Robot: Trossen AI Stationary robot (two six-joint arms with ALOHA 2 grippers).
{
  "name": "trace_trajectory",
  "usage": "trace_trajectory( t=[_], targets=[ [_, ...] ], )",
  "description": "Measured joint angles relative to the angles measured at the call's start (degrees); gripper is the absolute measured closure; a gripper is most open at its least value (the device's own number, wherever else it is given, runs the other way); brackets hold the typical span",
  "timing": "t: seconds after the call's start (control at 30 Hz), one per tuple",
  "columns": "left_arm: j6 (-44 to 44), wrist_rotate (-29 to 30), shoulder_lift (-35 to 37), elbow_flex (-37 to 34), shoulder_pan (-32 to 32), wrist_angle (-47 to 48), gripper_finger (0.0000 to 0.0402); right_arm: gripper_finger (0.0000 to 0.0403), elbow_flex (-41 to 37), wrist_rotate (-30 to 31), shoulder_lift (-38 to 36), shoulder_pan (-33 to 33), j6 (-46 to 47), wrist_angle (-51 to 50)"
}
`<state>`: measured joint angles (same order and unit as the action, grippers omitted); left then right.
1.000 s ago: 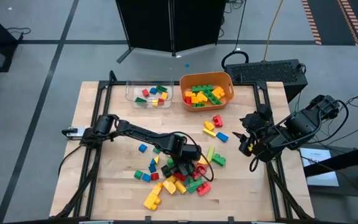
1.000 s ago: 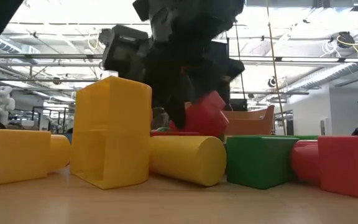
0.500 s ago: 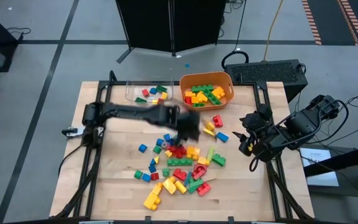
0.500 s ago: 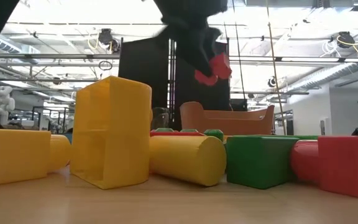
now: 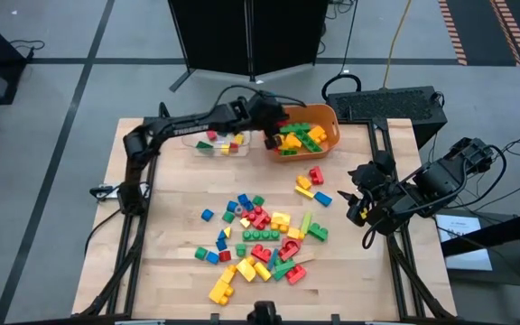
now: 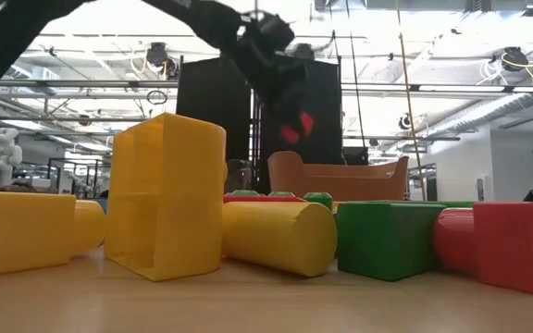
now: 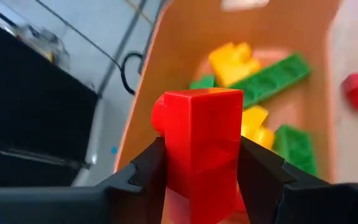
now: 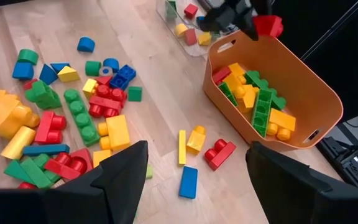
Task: Sort blocks by size
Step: Put the big red game piece into the orange bin, then put the big yellow block into the orange bin
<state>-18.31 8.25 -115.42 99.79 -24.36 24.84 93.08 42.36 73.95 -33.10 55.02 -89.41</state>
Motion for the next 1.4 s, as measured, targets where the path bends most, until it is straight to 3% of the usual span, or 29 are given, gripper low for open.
trace_trajectory(
  t=[0.23, 0.47, 0.63, 0.73, 0.83, 0.97, 1.1, 1.23, 1.4],
  targets=[
    [-5.0, -1.8, -2.2, -0.2, -0.7, 1.4, 0.0234, 0.0138, 0.0, 0.1, 0.0, 0.0, 0.4, 0.0],
    [-7.5, -1.7, -2.2, -0.1, 0.2, 2.5, 0.0158, 0.0138, 0.0, 0.1, 0.0, 0.0, 0.4, 0.5],
    [-7.8, 1.6, -2.2, -0.1, 0.5, 4.3, 0.0116, 0.0138, 0.0, 0.0, 0.0, 0.0, 0.4, 0.5],
    [-8.6, 5.4, -1.0, 0.0, 2.2, 5.0, 0.0111, 0.0138, 0.0, -0.2, 0.0, 0.0, 0.4, 0.4],
    [-8.7, 5.6, 0.7, 3.7, 4.9, 5.4, 0.011, 0.0138, 0.0, -0.2, 0.0, 0.0, 0.2, 0.5],
    [-3.4, -0.3, 1.6, 8.9, 9.3, 4.4, 0.011, 0.0138, 0.0, -0.2, 0.0, 0.0, 0.2, 0.4],
    [-5.2, -6.8, -0.1, 8.0, 13.0, 0.9, 0.011, 0.0138, 0.0, -0.2, 0.0, 0.0, 0.3, 0.5],
    [-5.3, -9.6, -4.8, 7.4, 14.1, 1.6, 0.011, 0.0138, 0.0, -0.2, 0.0, 0.0, 0.5, 0.8],
    [2.5, -9.8, -10.7, 7.6, 14.7, -5.1, 0.011, 0.0138, 0.0, -0.2, 0.0, 0.0, 0.8, 0.8]
  ],
)
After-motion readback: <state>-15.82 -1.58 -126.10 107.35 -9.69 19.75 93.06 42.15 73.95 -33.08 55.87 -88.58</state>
